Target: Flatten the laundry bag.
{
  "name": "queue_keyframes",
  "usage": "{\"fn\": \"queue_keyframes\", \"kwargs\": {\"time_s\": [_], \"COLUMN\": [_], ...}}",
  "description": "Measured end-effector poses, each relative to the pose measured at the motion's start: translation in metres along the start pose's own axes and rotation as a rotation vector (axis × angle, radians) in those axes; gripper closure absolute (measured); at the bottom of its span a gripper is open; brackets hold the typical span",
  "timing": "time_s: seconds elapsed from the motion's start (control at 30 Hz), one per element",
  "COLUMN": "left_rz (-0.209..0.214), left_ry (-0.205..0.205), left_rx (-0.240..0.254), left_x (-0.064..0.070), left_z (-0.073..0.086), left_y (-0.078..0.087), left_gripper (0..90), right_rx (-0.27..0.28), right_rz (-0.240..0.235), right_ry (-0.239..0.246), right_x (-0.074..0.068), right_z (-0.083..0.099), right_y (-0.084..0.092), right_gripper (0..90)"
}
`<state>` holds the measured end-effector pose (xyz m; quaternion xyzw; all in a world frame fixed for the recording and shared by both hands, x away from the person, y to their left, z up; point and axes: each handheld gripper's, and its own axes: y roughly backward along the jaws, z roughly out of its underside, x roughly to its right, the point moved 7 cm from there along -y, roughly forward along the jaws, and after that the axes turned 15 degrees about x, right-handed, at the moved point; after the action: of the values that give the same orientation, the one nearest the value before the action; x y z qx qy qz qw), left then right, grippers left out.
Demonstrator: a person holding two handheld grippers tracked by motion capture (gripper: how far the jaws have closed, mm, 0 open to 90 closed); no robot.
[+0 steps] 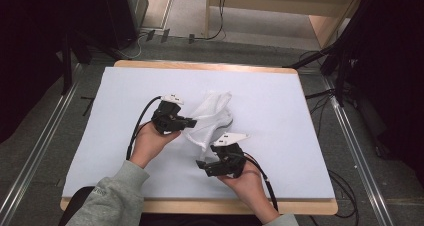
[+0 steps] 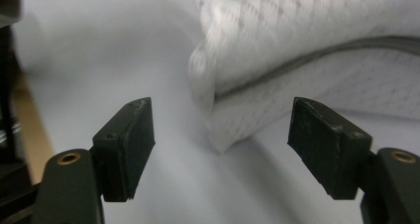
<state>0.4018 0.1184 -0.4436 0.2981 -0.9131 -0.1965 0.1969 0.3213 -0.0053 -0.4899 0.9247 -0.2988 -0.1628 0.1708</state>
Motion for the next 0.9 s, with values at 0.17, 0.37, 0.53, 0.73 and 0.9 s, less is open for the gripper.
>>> {"fn": "queue_keyframes", "kwargs": {"time_s": [0.17,0.37,0.53,0.73,0.9], "left_rz": [-0.023,-0.040,-0.048,-0.065,-0.085], "left_ry": [0.011,0.048,0.101,0.147,0.202], "left_rx": [0.018,0.046,0.076,0.076,0.059], "left_x": [-0.007,-0.021,-0.034,-0.047,-0.060], "left_z": [0.000,0.001,0.003,0.012,0.026], "left_y": [0.009,0.022,0.034,0.042,0.048], "left_gripper": [89.7,89.7,89.9,90.0,89.9], "right_rx": [0.000,0.009,0.018,-0.018,-0.038], "right_rz": [0.037,0.020,-0.007,-0.062,-0.089], "right_ry": [0.023,-0.020,-0.036,-0.018,-0.008], "right_x": [0.012,0.024,0.025,0.009,-0.001], "right_z": [0.000,-0.004,-0.011,-0.009,-0.007], "right_y": [-0.012,-0.008,-0.003,-0.008,-0.014], "right_gripper": [74.3,87.6,88.2,88.5,88.9]}}
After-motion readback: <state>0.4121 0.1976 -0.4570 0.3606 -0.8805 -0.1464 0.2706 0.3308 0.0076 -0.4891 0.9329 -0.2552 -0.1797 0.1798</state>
